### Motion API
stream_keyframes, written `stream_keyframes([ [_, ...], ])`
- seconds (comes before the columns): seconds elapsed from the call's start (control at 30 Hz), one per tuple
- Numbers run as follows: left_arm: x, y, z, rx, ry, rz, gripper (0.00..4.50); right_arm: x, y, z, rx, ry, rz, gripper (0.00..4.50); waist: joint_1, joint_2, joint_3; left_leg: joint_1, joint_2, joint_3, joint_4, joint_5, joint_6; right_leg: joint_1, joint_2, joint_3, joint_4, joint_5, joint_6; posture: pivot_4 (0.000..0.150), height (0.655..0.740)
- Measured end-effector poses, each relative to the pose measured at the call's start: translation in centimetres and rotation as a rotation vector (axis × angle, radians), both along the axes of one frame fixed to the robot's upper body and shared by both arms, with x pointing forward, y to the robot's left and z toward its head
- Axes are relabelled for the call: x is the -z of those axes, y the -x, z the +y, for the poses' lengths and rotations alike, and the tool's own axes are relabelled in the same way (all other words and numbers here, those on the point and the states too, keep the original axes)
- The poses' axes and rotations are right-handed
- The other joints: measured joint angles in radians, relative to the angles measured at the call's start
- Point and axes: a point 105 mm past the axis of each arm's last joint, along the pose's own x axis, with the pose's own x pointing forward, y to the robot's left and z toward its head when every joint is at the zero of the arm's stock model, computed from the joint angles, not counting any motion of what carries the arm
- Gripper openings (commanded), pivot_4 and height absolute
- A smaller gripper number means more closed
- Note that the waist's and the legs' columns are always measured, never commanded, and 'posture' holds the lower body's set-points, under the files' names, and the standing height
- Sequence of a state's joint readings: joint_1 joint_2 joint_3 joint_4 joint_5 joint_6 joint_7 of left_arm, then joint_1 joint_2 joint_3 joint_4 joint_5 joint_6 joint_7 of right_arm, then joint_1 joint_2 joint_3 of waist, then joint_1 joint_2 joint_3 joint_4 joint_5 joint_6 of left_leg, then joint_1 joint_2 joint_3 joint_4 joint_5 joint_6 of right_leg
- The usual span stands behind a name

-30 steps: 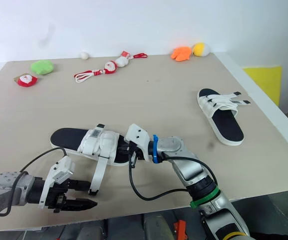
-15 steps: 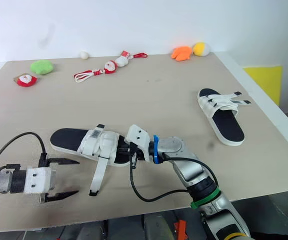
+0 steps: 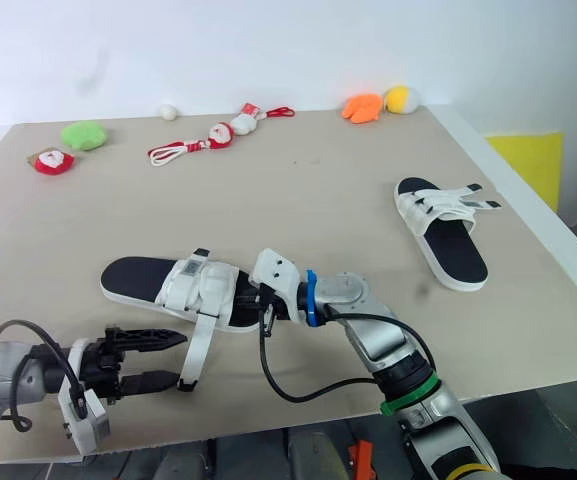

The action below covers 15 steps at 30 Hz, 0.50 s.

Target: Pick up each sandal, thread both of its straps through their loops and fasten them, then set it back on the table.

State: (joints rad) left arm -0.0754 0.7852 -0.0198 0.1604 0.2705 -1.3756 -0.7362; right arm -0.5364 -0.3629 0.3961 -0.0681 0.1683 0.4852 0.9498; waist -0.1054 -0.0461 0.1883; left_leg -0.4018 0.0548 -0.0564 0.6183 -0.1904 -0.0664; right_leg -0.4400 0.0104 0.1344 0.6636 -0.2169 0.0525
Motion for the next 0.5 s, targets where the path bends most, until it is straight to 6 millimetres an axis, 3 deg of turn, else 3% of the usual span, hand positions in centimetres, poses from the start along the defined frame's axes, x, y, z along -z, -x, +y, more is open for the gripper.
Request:
stream_keyframes([
  [0.33, 0.4, -0.1, -2.0, 0.066, 0.045, 0.016, 4.38, 0.0, -0.1, 0.2, 0.0, 0.005, 0.003, 0.0, -0.001, 0.0, 0.0, 0.001, 0.003, 0.0, 0.0, 0.0, 0.0, 0.0, 0.002, 0.0, 0.0, 0.001, 0.002, 0.15, 0.74],
  [0.5, 0.9, 0.4, -2.3, 0.084, 0.04, 0.051, 2.07, 0.0, -0.1, 0.2, 0.001, 0.007, 0.001, 0.0, -0.001, 0.0, 0.0, 0.001, 0.003, 0.0, 0.0, 0.0, 0.0, 0.0, 0.002, 0.0, 0.0, 0.001, 0.002, 0.15, 0.74],
])
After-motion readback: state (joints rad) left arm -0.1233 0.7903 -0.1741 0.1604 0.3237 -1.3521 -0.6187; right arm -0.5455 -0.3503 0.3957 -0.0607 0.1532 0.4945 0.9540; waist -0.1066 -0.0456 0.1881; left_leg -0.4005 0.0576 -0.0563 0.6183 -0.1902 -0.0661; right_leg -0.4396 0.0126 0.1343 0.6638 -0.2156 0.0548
